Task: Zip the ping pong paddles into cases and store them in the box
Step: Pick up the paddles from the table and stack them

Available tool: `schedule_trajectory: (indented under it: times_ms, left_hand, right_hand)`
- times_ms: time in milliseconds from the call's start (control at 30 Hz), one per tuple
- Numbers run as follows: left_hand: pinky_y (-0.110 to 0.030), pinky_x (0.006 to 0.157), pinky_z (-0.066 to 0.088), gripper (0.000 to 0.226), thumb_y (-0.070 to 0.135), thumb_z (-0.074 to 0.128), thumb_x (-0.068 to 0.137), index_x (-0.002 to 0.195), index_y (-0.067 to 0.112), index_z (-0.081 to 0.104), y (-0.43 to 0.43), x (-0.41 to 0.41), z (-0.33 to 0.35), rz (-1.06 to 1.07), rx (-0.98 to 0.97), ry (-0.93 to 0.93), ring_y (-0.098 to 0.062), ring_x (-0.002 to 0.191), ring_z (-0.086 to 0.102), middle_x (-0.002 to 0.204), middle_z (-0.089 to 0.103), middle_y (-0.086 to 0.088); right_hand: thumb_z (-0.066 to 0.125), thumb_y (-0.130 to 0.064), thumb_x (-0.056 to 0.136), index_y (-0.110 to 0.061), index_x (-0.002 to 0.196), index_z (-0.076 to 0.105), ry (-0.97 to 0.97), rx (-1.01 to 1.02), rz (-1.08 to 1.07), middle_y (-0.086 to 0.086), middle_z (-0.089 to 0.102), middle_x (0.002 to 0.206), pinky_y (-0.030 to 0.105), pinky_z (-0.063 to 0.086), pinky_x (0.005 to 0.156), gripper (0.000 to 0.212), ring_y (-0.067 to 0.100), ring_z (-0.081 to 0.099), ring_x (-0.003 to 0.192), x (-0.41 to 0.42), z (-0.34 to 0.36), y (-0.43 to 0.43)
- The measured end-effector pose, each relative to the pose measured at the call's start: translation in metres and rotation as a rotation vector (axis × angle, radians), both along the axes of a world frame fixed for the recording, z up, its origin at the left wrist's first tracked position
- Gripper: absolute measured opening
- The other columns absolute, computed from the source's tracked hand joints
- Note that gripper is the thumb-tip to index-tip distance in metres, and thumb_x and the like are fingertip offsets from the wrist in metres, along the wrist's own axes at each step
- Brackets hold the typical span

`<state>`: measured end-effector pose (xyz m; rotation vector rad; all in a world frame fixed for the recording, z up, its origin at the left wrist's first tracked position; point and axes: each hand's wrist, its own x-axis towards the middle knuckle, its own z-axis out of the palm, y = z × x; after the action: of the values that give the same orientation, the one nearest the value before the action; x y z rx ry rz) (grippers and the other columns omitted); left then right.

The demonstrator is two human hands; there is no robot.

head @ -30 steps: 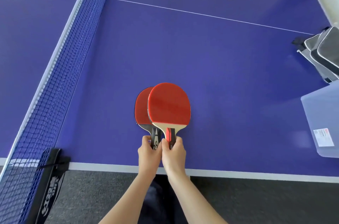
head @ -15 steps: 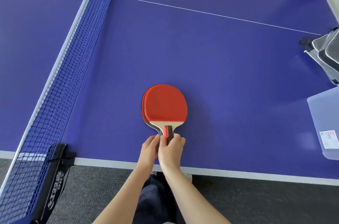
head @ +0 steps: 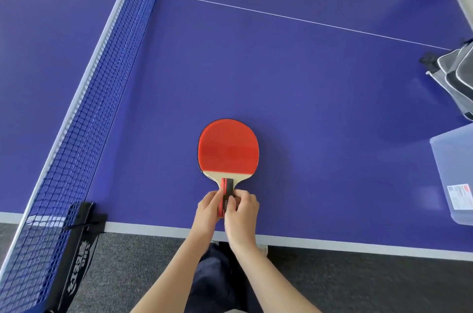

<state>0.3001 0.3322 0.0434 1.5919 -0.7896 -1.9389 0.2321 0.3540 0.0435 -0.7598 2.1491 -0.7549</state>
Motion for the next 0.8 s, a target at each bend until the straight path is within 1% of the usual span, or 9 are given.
schedule_trajectory:
  times_ms: [67,133,200,333,400,467,533,633,800]
  left_hand:
    - [-0.012,0.056,0.044,0.025,0.029,0.051,0.099,0.085,0.011,0.061,0.001,0.000,0.000,-0.024,-0.028,-0.018,0.001,0.056,0.057,0.060,0.060,0.014]
    - [-0.017,0.066,0.049,0.021,0.028,0.052,0.098,0.099,0.010,0.062,0.001,-0.001,-0.001,-0.041,-0.063,-0.038,-0.003,0.071,0.065,0.079,0.069,0.003]
    - [-0.023,0.074,0.051,0.018,0.030,0.053,0.098,0.099,0.014,0.060,0.002,-0.005,-0.003,-0.057,-0.079,-0.068,-0.011,0.080,0.067,0.087,0.069,-0.003]
    - [-0.032,0.076,0.047,0.016,0.030,0.052,0.098,0.096,0.014,0.054,0.005,-0.011,-0.010,-0.048,-0.076,-0.108,-0.015,0.074,0.055,0.080,0.059,0.000]
    - [-0.034,0.077,0.049,0.013,0.030,0.053,0.097,0.102,0.018,0.055,0.005,-0.011,-0.011,-0.036,-0.084,-0.102,-0.015,0.074,0.056,0.081,0.060,0.000]
    - [-0.030,0.075,0.049,0.014,0.030,0.054,0.097,0.106,0.019,0.054,0.005,-0.010,-0.011,-0.028,-0.099,-0.100,-0.013,0.074,0.057,0.083,0.060,0.001]
    - [-0.027,0.073,0.049,0.014,0.029,0.054,0.097,0.107,0.020,0.054,0.004,-0.007,-0.011,-0.018,-0.120,-0.108,-0.012,0.074,0.057,0.085,0.060,0.001]
    - [-0.028,0.073,0.049,0.011,0.030,0.053,0.097,0.104,0.021,0.054,0.001,0.000,-0.012,-0.011,-0.146,-0.131,-0.013,0.076,0.056,0.085,0.059,-0.001]
    - [-0.032,0.071,0.047,0.009,0.030,0.055,0.096,0.094,0.021,0.056,-0.007,0.027,-0.012,0.000,-0.186,-0.186,-0.014,0.073,0.054,0.077,0.057,0.003]
  right_hand:
    - [0.049,-0.015,0.097,-0.016,0.107,0.059,-0.032,-0.010,0.012,-0.006,0.050,0.104,0.036,0.048,0.092,0.014,0.016,0.050,0.108,-0.002,0.000,0.002]
    - [0.050,-0.016,0.097,-0.018,0.105,0.058,-0.074,-0.025,0.018,-0.007,0.051,0.104,0.031,0.051,0.087,0.012,0.015,0.054,0.104,-0.004,0.002,0.002]
    - [0.050,-0.016,0.097,-0.021,0.102,0.057,-0.117,-0.054,-0.008,-0.005,0.054,0.104,0.026,0.050,0.083,0.010,0.013,0.057,0.098,-0.010,0.002,0.001]
    - [0.050,-0.025,0.097,-0.018,0.107,0.054,-0.261,-0.055,-0.229,0.000,0.060,0.110,0.028,0.045,0.085,0.013,0.015,0.057,0.099,-0.036,-0.002,-0.012]
    - [0.053,-0.036,0.094,-0.010,0.113,0.056,-0.346,-0.021,-0.266,0.003,0.064,0.110,0.036,0.049,0.091,0.033,0.020,0.060,0.103,-0.052,-0.006,-0.032]
    - [0.056,-0.041,0.090,-0.006,0.118,0.057,-0.415,0.013,-0.237,0.005,0.067,0.108,0.041,0.051,0.095,0.044,0.022,0.063,0.102,-0.066,-0.007,-0.054]
    - [0.059,-0.037,0.091,-0.005,0.121,0.057,-0.505,0.026,-0.215,0.005,0.067,0.111,0.037,0.054,0.091,0.044,0.020,0.065,0.101,-0.074,-0.007,-0.071]
    - [0.062,-0.027,0.092,-0.003,0.118,0.058,-0.505,0.064,-0.167,0.010,0.066,0.113,0.029,0.056,0.079,0.036,0.020,0.065,0.100,-0.079,-0.006,-0.083]
    - [0.065,-0.021,0.091,0.000,0.119,0.056,-0.540,0.076,-0.156,0.013,0.067,0.111,0.028,0.057,0.074,0.036,0.023,0.067,0.099,-0.059,-0.008,-0.094]
